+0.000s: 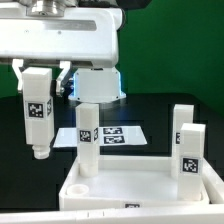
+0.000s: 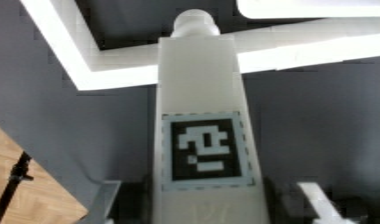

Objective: Assemble desk

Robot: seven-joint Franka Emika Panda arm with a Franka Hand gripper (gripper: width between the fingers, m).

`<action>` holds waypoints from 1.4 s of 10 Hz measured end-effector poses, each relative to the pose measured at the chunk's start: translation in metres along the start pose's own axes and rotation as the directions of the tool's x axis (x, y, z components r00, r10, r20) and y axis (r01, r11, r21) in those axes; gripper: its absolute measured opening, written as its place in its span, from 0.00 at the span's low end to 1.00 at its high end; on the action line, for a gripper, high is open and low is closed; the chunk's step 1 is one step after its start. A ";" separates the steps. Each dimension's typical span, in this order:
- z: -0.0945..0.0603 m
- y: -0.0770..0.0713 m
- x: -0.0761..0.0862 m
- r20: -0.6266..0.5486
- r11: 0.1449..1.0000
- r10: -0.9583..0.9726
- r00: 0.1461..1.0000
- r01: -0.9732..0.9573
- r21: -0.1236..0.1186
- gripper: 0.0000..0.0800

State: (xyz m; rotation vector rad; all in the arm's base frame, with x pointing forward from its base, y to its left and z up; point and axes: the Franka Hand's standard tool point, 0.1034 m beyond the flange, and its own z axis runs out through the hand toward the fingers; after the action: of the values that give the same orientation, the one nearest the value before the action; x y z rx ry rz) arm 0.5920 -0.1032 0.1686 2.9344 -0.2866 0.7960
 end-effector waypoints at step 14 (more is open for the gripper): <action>0.043 -0.049 -0.023 0.007 1.000 -0.024 1.000 0.024 0.002 0.36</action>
Offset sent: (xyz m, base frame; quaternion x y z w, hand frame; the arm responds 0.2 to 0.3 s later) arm 0.0065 0.0285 -0.0166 -0.0046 0.0187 0.0293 0.9994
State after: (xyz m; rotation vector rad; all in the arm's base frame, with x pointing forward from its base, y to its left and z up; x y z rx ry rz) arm 0.6033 -0.0572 0.1180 2.9370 -0.2506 0.7834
